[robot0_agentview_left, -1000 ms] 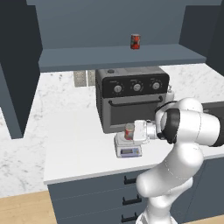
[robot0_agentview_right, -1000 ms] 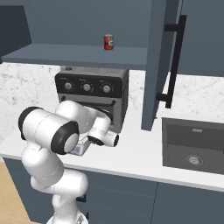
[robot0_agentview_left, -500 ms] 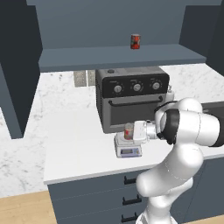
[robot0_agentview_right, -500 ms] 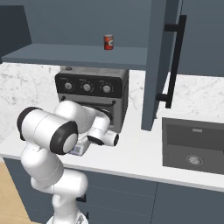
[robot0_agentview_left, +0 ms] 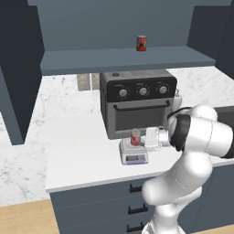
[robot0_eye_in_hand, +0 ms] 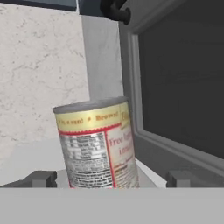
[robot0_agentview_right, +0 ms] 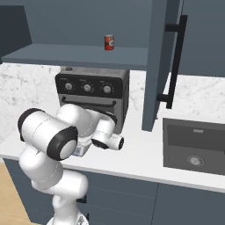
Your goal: Pick the canned food and place it on the digital scale for weighing, and close the cabinet.
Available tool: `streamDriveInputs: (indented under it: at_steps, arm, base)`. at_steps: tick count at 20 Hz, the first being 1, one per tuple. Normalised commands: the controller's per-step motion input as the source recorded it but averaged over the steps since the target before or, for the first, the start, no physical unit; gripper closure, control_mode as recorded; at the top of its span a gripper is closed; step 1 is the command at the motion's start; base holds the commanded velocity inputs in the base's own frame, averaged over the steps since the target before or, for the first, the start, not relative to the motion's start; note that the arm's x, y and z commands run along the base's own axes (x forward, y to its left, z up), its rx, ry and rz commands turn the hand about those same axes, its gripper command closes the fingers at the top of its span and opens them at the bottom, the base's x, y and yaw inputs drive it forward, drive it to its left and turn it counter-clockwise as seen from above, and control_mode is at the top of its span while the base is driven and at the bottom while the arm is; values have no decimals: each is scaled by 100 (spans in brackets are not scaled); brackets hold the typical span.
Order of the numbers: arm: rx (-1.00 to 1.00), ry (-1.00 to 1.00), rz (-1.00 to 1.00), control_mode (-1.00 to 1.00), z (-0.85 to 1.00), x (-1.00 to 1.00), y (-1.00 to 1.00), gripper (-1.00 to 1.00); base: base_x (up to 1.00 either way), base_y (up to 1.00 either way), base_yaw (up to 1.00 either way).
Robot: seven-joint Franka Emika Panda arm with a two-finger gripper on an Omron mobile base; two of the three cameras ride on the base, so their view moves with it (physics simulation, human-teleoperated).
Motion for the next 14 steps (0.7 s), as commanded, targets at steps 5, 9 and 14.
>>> streamDriveInputs:
  at_steps: [5,9,14]
  arm:
    - [0,0,0,-100,-1,-22,-1,-100]
    - [1,0,-5,-100,0,-35,-29,-100]
    - [9,-5,-6,-100,15,-55,-36,-100]
  base:
    - [0,0,0]
    - [0,0,0]
    - [0,0,0]
